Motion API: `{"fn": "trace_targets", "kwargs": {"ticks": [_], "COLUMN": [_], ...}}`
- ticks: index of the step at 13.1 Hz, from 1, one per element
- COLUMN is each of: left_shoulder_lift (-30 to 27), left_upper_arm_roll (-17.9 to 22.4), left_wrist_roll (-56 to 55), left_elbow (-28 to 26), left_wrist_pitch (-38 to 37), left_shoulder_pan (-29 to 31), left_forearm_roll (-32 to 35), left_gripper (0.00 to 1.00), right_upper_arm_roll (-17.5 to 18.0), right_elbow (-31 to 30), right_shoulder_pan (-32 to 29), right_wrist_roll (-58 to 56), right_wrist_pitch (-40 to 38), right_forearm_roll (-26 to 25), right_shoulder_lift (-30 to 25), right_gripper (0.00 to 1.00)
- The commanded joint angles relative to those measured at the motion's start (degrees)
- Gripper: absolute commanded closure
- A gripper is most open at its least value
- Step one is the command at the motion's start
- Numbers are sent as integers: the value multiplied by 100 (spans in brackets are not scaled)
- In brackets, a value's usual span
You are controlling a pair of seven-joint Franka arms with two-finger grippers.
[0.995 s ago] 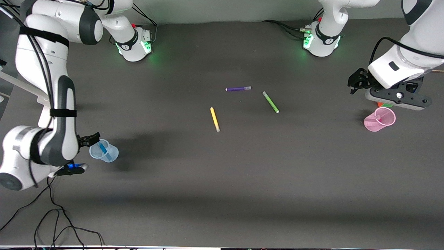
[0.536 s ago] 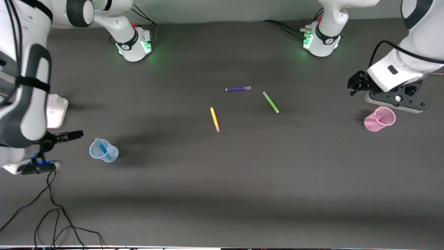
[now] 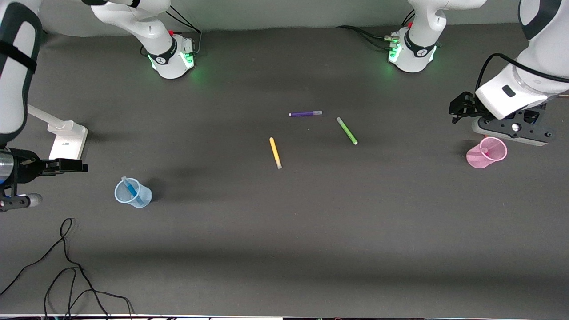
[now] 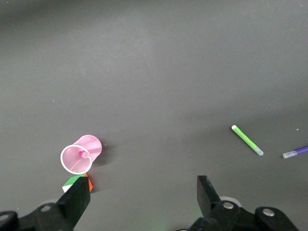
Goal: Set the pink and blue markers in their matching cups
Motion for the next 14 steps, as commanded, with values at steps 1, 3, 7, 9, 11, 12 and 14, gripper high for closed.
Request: {"fn": "trace_targets", "kwargs": {"ticks": [1, 3, 7, 9, 11, 12, 14], "left_shoulder_lift": [68, 68, 77, 86, 86, 86, 86], "left_upper_arm_roll": [-50, -50, -50, -50, -50, -50, -50], "left_wrist_roll": [78, 69, 69, 69, 69, 69, 78], "left_elbow": [139, 139, 139, 130, 130, 130, 130], "left_wrist_pitch": [-160, -178, -187, -196, -196, -196, -196], "left_shoulder_pan": [50, 50, 50, 59, 50, 50, 50], "left_forearm_roll": [5, -4, -4, -4, -4, -4, -4], "left_gripper": [1, 1, 1, 1, 1, 1, 1], "right_upper_arm_roll": [-44, -35, 26, 559, 1420, 1867, 2538], "right_elbow": [-1192, -1352, -1546, -1555, -1625, -1651, -1652], "right_shoulder_pan": [514, 586, 569, 133, -693, -1176, -1864], "right_wrist_roll": [611, 885, 903, 929, 956, 956, 956], "right_wrist_pitch": [797, 957, 1300, 1318, 1300, 1292, 1230], "right_forearm_roll": [-448, -511, -703, -906, -977, -977, -977], "right_shoulder_lift": [-944, -1121, -1446, -1648, -1824, -1886, -1939], "right_gripper": [0, 0, 0, 0, 0, 0, 0]}}
